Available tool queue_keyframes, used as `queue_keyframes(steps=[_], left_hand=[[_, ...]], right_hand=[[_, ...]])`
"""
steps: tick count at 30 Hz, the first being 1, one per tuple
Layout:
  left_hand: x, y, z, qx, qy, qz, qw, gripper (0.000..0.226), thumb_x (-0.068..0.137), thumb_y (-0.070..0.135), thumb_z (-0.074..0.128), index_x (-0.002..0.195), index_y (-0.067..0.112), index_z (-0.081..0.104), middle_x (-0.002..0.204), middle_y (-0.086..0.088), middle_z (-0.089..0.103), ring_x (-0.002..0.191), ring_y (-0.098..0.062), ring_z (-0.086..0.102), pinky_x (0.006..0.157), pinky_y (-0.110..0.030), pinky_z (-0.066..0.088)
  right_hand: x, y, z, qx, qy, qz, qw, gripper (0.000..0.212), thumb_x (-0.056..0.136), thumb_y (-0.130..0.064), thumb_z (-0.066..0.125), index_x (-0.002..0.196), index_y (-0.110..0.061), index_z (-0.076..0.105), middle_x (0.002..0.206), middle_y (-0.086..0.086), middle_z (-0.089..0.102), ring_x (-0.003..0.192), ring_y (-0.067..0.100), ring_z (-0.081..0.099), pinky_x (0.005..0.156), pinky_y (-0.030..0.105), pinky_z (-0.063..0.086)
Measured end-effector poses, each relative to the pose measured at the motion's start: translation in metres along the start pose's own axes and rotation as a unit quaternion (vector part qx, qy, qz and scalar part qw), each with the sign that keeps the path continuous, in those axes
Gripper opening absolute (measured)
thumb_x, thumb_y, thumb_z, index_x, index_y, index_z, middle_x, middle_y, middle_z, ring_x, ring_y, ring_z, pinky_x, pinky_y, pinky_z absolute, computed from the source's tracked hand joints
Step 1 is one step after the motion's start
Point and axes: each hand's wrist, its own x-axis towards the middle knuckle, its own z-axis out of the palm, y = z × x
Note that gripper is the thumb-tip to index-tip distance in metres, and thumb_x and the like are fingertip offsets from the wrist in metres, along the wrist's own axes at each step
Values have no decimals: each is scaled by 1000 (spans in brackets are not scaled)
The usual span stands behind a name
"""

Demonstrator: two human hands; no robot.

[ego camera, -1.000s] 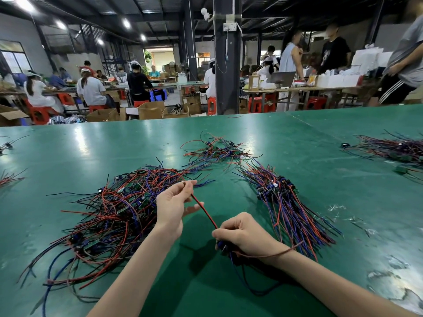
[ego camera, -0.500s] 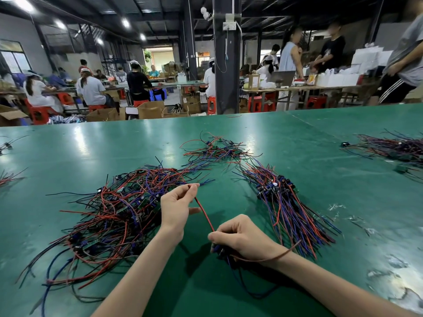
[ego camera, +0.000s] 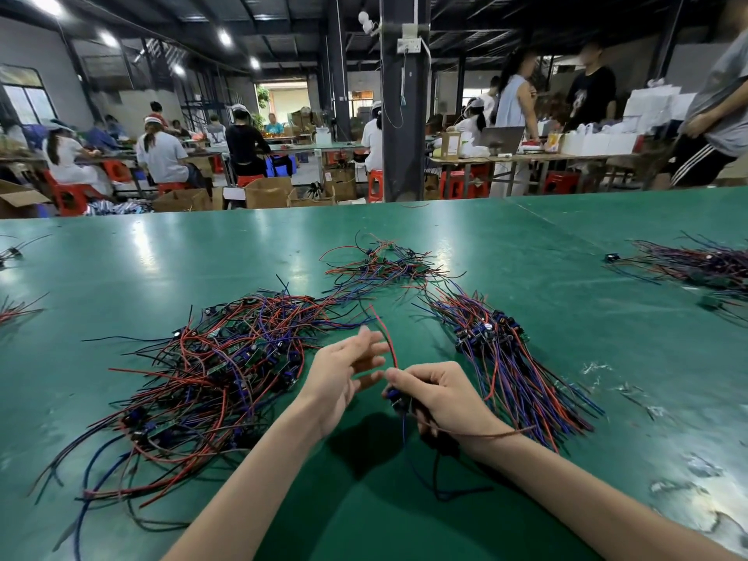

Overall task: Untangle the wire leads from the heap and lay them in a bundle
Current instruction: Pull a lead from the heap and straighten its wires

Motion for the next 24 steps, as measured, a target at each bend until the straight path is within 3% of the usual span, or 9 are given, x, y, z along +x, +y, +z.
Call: queue_keyframes(steps=[3,5,10,17,20,24], left_hand=[[-8,-3,3,57,-67,-21,996,18,91,14,55,93,7,71,81,-4,71,68,-11,65,64,-21,52],[-12,-6,5,86,-72,-6,994,16,90,10,57,87,8,73,78,-6,71,65,-10,65,60,-19,52],[-13,-4,5,78,-36,25,996,15,86,8,62,75,6,72,71,-7,69,61,-13,62,58,-21,54],[-13,-4,6,115,4,78,990,14,88,12,62,78,7,70,65,6,65,59,-7,52,47,-18,44],[-12,-3,6,121,49,103,986,14,88,12,63,78,9,71,68,5,63,58,-5,50,48,-18,42],[-11,-1,5,120,90,118,982,13,88,11,64,78,9,71,66,5,61,56,-3,48,48,-15,40]], right_hand=[[2,0,-5,1,15,9,1000,27,90,-21,63,67,-7,68,36,-2,49,26,9,38,30,14,24],[2,0,-8,-3,12,13,1000,26,90,-23,63,68,-9,69,35,3,46,25,11,38,29,15,24],[1,0,-6,-5,-29,30,999,24,90,-22,62,74,-4,66,34,1,46,24,9,38,29,15,26],[2,-3,-5,44,-73,66,994,29,85,-34,60,79,-8,73,47,11,55,26,9,42,27,15,28],[1,-4,-5,65,-120,76,988,25,90,-26,57,82,-7,71,49,2,61,27,6,43,28,13,27],[1,-4,-6,57,-167,85,981,20,94,-13,52,96,1,66,54,2,63,31,6,45,30,15,31]])
